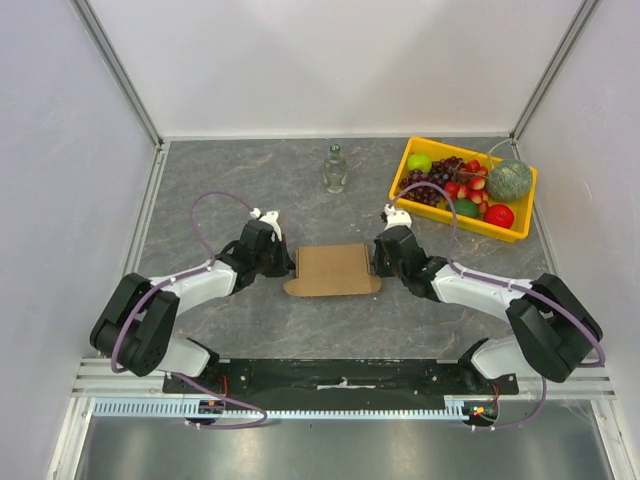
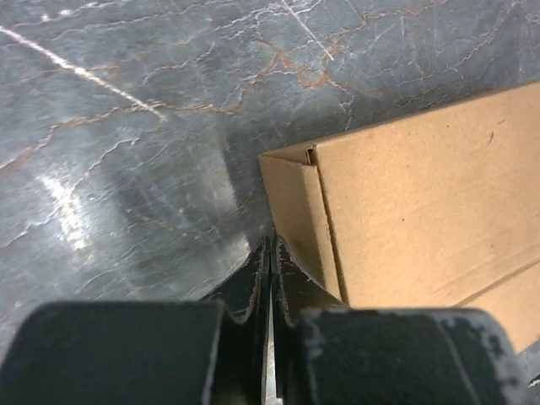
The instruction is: Fold the paper box
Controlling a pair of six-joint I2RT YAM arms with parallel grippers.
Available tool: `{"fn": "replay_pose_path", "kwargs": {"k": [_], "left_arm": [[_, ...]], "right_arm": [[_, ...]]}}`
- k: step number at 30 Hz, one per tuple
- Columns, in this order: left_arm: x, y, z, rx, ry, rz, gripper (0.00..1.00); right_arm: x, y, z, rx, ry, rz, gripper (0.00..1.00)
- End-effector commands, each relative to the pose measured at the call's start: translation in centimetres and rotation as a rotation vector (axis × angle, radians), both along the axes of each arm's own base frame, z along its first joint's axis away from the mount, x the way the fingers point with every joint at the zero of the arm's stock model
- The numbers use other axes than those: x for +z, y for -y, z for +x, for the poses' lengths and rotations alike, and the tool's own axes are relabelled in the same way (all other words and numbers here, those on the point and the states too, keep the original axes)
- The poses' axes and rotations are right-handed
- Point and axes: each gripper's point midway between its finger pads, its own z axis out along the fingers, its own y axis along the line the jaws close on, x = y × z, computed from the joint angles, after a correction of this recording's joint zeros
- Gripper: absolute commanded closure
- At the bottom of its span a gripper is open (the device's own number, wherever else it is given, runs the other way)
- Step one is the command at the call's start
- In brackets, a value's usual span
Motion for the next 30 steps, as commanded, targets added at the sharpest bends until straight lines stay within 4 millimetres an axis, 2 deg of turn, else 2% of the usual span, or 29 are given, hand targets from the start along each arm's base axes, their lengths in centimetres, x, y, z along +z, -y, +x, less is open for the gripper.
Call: {"fn": "replay_pose_path", "kwargs": {"k": [1, 3, 6, 8, 11, 14, 17, 21, 24, 27, 30], "left_arm": [[2.0, -2.2, 0.9, 0.099, 0.074, 0.048, 0.89], [2.4, -3.4, 0.8, 0.146, 0.09, 0.072, 0.81], [3.5, -4.2, 0.4, 0.177, 0.116, 0.067, 0.73], [4.9, -4.1, -0.1, 0.173, 0.147, 0.029, 0.69], [6.9, -2.9, -1.5, 0.102, 0.19, -0.068, 0.6], [7.7, -1.8, -3.2, 0.01, 0.192, -0.131, 0.45], [7.8, -1.4, -4.6, -0.033, 0.18, -0.166, 0.32], [7.7, -2.6, -4.9, 0.057, 0.203, -0.194, 0.14], [8.2, -3.9, -4.7, 0.156, 0.237, -0.206, 0.0], [8.6, -4.6, -4.6, 0.205, 0.258, -0.209, 0.0], [8.6, -5.6, -4.2, 0.25, 0.254, -0.161, 0.04]], "right_arm": [[2.4, 3.0, 1.4, -0.073, 0.092, -0.051, 0.79], [2.9, 4.3, 1.4, -0.086, 0.104, -0.077, 0.67], [3.8, 5.1, 0.9, -0.062, 0.123, -0.106, 0.54], [4.6, 4.5, 0.3, 0.009, 0.137, -0.084, 0.45], [5.4, 2.7, -1.1, 0.153, 0.152, -0.03, 0.35], [5.5, 1.8, -2.4, 0.228, 0.134, 0.016, 0.26], [5.2, 1.5, -3.2, 0.245, 0.125, 0.046, 0.2], [5.7, 2.7, -2.5, 0.148, 0.159, 0.048, 0.04], [6.5, 3.7, -1.9, 0.101, 0.192, 0.021, 0.02], [6.7, 5.1, -1.2, 0.02, 0.178, -0.041, 0.02], [6.4, 5.0, -0.9, 0.038, 0.145, -0.087, 0.02]]}}
